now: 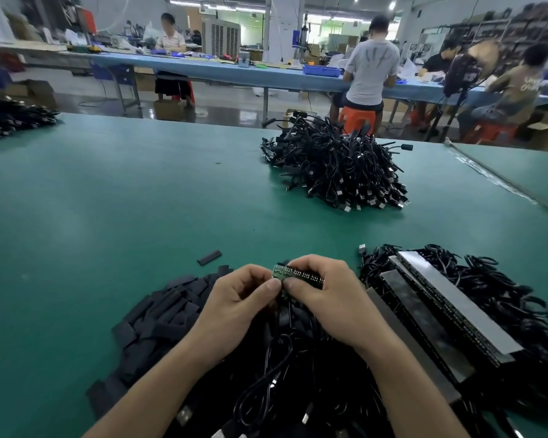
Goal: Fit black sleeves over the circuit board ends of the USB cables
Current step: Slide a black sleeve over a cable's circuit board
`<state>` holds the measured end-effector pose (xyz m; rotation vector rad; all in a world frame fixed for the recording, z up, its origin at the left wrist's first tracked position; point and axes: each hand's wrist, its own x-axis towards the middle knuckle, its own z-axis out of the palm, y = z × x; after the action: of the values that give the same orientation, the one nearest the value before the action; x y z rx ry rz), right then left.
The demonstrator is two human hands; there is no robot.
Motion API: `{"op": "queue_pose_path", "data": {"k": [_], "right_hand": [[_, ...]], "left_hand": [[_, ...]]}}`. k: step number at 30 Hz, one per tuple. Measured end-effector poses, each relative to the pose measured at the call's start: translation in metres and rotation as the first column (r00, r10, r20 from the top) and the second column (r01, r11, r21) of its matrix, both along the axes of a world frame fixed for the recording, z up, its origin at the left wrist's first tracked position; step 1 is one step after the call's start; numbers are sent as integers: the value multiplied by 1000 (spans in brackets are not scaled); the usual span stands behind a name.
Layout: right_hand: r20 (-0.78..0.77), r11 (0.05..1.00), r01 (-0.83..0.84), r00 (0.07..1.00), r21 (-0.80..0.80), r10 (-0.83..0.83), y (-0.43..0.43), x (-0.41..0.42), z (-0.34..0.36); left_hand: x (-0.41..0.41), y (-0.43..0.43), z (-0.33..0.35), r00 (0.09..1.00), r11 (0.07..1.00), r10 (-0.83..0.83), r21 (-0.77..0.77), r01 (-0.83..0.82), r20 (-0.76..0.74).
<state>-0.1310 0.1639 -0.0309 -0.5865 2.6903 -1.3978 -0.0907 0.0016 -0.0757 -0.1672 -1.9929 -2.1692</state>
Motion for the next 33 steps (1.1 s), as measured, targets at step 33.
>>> {"op": "queue_pose_path", "data": {"k": [33], "right_hand": [[266, 871, -54, 941, -488, 208, -7, -2, -9]], "left_hand": [[3, -3, 8, 979, 977, -45, 212, 2, 197]]}}
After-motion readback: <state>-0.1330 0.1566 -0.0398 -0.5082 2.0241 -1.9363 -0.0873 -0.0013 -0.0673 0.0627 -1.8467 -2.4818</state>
